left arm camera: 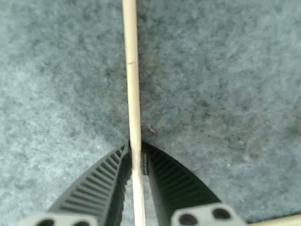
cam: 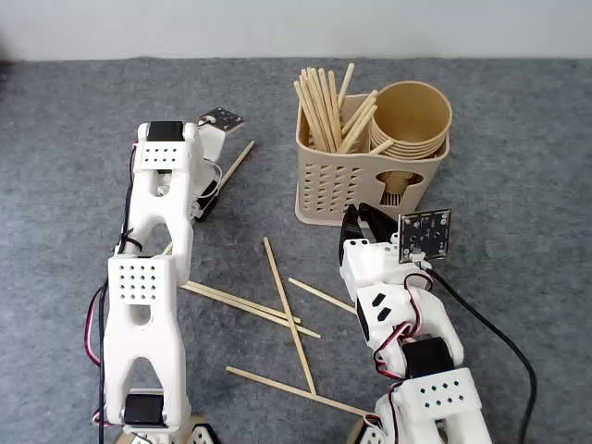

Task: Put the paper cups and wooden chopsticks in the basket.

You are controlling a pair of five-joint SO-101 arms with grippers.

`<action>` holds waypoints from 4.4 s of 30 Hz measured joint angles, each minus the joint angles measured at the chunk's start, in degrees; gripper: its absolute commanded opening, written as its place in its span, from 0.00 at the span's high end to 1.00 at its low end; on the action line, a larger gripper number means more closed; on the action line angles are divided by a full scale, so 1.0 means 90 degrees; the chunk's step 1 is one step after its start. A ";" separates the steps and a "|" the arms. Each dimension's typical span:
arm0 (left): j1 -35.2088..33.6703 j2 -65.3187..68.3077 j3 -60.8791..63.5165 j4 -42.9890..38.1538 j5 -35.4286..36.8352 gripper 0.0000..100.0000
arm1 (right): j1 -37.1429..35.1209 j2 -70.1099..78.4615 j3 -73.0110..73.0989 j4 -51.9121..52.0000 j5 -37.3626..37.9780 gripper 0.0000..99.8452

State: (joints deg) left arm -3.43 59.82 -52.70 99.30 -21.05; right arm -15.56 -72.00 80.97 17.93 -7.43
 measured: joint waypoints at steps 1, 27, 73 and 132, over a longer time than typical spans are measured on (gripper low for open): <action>0.0000 0.0000 0.0000 0.0000 0.0000 0.99 | 0.0000 0.0000 0.0000 0.0000 0.0000 0.95; 0.0352 -0.3595 0.0000 0.0020 0.1270 0.99 | 0.0000 0.0000 0.0000 0.0000 0.0000 0.95; 0.2442 -0.6330 0.4269 -0.7287 0.4689 0.86 | 0.0000 0.0000 0.0000 0.0000 0.0000 0.95; 0.0645 0.0195 0.0274 -0.2549 0.0811 0.99 | 0.0000 0.0000 0.0000 0.0000 0.0000 0.95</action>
State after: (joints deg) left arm 2.37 61.58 -50.24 76.35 -13.76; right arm -15.56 -72.00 80.97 17.93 -7.43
